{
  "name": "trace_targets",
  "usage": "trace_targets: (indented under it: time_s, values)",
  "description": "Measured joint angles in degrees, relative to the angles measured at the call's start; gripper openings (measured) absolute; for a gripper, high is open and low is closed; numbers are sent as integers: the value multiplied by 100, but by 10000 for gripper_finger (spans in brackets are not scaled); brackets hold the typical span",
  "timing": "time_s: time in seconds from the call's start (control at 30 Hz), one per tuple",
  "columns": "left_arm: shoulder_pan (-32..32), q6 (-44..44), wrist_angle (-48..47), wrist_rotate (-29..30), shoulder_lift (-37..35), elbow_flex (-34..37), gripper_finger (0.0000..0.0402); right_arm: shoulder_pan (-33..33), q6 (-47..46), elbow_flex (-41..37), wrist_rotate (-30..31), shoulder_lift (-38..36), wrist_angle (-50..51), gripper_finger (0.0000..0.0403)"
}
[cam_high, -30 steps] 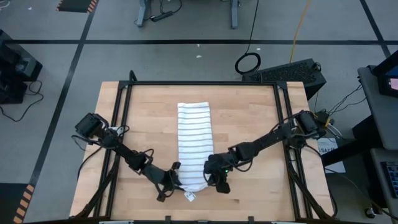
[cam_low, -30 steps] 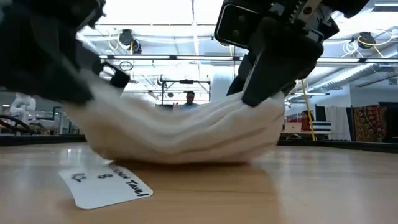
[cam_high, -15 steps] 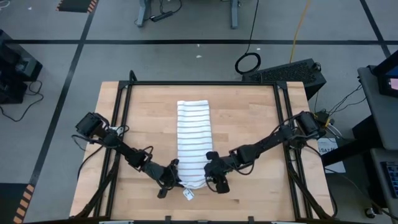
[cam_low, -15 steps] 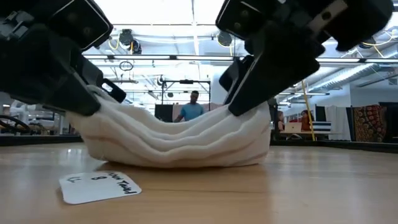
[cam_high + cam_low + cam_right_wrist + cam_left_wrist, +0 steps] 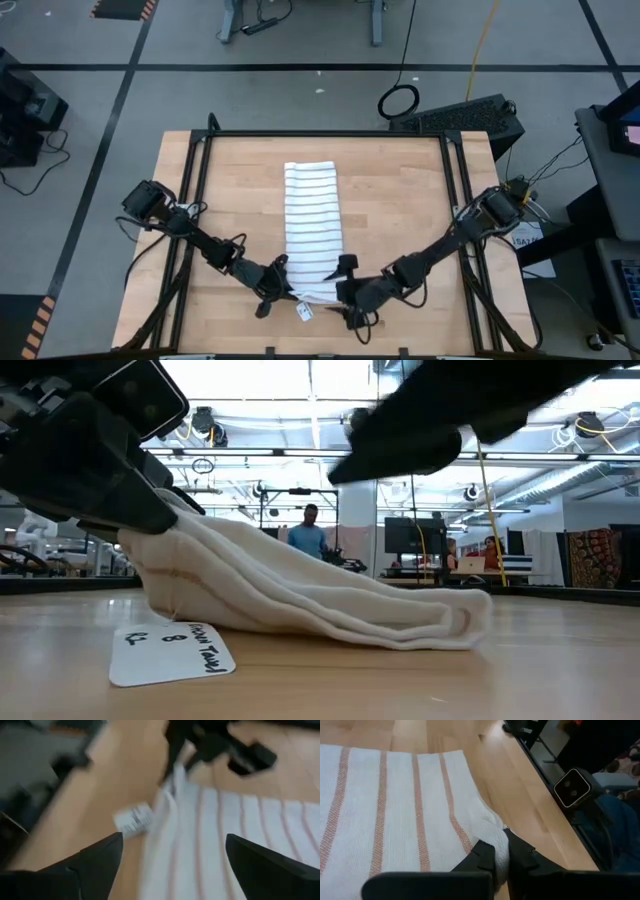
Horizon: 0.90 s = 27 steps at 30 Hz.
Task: Roll towel
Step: Roll the white towel
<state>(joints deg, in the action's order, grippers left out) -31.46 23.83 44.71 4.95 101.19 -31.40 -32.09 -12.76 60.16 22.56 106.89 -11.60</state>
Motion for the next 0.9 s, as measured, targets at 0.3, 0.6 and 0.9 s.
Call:
trace_targets:
  time_s: [0.3,0.6,0.9]
  values:
    - [99,138,32,22,0,-4,17,-278,853,506,1128,1044,-905,322]
    - [102,140,-7,-24,0,-4,18,-186,1051,1719,1708,2066,-200,313]
    - [102,138,-30,-42,0,-5,19,-101,989,2120,1973,2337,106,240]
